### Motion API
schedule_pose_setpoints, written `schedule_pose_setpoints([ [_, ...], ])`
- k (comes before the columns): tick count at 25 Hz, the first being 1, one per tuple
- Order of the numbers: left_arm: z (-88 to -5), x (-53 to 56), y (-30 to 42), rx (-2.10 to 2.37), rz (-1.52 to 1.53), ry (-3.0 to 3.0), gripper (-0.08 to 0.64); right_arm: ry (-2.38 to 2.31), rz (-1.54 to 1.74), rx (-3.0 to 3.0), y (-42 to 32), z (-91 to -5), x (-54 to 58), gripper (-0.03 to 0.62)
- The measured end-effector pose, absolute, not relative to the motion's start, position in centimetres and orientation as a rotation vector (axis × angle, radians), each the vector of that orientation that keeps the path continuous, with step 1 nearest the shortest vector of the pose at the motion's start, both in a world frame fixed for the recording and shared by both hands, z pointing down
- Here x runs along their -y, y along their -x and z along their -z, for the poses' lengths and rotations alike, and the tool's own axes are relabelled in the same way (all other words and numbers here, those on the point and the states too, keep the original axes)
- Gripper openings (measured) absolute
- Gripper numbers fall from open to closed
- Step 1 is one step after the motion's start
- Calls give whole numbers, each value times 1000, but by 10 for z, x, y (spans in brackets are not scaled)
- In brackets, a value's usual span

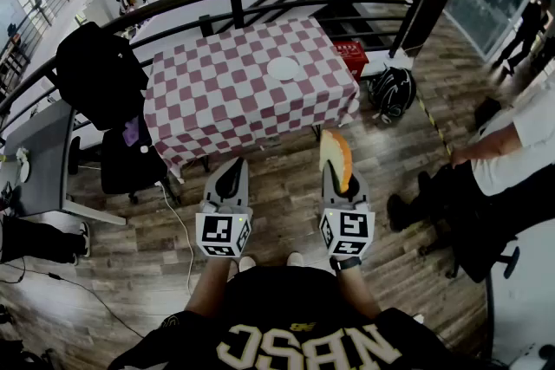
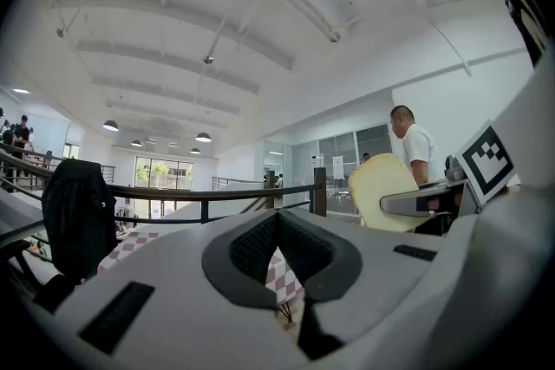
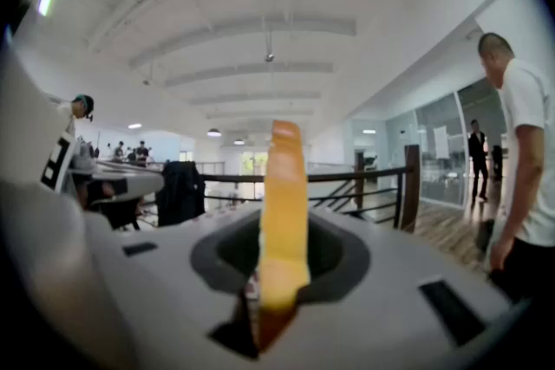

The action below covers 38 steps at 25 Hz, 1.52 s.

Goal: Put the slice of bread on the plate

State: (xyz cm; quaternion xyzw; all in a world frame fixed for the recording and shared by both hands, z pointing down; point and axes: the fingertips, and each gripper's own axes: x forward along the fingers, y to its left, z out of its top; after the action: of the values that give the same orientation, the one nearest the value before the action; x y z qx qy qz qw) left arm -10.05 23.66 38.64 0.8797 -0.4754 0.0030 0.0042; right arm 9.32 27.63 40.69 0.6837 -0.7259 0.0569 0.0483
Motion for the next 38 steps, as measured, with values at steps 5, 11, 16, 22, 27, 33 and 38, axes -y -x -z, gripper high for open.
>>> schedule_pose_setpoints([
  [5, -393, -248, 55, 1421, -25, -2786, 20, -2116, -190, 2223, -124, -409, -279, 100],
  [11, -418, -257, 28, 1373, -107, -2757, 20, -2124, -351, 2228, -139, -438, -278, 100],
  [16, -439, -226, 15, 1367, -138, -2746, 20, -1967, -391, 2292, -116, -463, -254, 100],
  [22, -446, -138, 2, 1313, -102, -2777, 20, -1850, -398, 2313, -100, -474, -171, 100],
  [27, -430, -35, 6, 1335, -69, -2778, 20, -1894, -369, 2230, -115, -458, -70, 100],
  [33, -430, 55, 25, 1296, -34, -2781, 20, -1853, -410, 2225, -96, -467, 30, 100],
  [38, -485, 104, 28, 1209, -34, -2648, 18, -1793, -504, 2186, -86, -506, 66, 100],
])
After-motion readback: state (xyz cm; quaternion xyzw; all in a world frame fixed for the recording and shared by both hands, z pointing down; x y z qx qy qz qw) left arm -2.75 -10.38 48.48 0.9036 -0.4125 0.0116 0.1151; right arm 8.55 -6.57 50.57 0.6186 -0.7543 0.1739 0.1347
